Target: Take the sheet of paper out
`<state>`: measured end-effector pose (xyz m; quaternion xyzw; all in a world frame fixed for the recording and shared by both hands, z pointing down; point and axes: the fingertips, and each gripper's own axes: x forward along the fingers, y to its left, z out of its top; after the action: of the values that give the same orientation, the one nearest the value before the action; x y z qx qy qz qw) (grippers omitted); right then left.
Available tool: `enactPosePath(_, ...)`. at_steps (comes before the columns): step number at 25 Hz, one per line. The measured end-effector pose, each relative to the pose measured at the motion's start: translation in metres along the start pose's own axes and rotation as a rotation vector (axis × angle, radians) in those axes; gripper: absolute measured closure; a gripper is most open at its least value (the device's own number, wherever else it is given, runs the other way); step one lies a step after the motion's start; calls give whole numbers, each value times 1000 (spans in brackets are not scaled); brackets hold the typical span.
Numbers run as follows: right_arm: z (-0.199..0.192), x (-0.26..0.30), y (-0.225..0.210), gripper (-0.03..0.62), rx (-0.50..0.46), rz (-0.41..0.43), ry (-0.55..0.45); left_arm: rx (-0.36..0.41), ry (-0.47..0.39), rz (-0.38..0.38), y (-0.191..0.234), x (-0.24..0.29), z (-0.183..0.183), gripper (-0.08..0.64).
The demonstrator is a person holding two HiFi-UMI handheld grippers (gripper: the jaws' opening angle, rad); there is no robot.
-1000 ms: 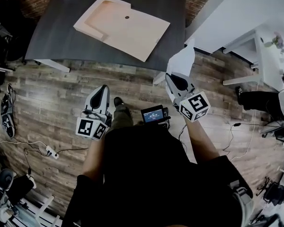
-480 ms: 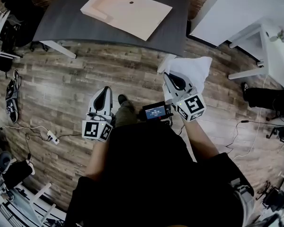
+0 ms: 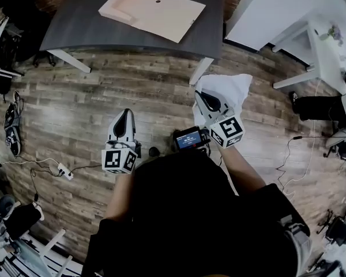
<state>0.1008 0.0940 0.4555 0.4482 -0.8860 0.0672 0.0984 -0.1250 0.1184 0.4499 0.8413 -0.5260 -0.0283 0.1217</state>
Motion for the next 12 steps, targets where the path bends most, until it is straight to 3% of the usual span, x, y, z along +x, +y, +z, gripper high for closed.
enactPosePath(12, -5, -1, 98, 589, -4, -66, 14, -63, 23, -57, 44, -80, -12, 572)
